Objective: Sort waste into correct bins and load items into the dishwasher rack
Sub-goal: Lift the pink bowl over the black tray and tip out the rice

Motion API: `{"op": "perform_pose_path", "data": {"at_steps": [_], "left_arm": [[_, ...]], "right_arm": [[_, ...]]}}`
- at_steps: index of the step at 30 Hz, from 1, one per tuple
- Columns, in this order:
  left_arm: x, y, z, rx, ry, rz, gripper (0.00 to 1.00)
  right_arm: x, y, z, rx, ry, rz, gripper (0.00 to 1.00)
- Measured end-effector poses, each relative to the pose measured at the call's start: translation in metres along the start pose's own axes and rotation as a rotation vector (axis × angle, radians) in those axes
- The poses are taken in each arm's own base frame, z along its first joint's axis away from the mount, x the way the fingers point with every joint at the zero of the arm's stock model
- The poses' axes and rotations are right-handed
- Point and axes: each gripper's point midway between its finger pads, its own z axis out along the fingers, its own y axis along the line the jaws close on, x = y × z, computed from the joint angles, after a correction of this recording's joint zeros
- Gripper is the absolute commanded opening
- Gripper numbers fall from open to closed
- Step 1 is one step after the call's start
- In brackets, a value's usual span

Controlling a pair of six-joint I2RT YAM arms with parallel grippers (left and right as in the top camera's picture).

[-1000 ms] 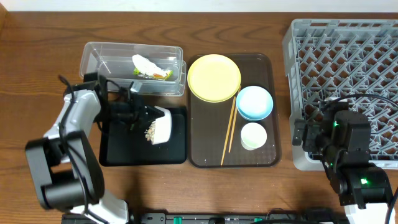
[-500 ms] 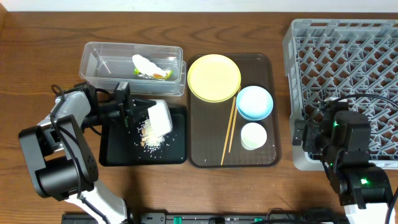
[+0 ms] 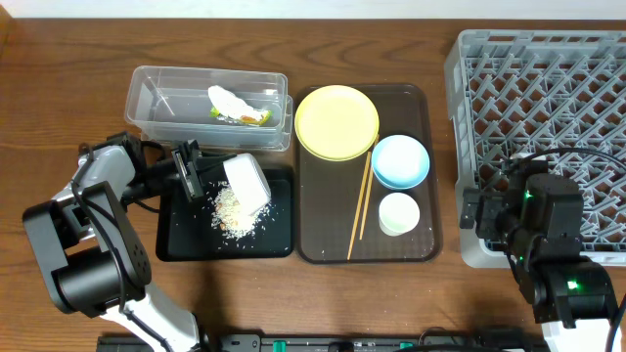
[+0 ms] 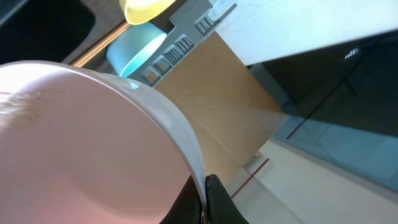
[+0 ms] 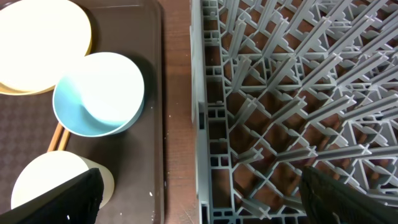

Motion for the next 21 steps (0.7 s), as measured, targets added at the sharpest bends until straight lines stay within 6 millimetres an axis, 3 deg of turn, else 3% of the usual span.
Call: {"op": "perform_pose_path", "data": {"at_steps": [16,19,21], "left_arm": [[0.000,0.000,0.000,0.002,0.002,-0.159,0.06],[-0.004,-0.004,0.000,0.006,-0.002,-0.101,0.06],[-0.012,-0.009,0.000,0.010,-0.011,0.049,0.06]], "right_arm": [[0.000,0.000,0.000,0.000,0.000,0.000,0.98],[0.000,0.000,0.000,0.000,0.000,0.000,0.98],[0.000,0.000,0.000,0.000,0.000,0.000,0.98]]}}
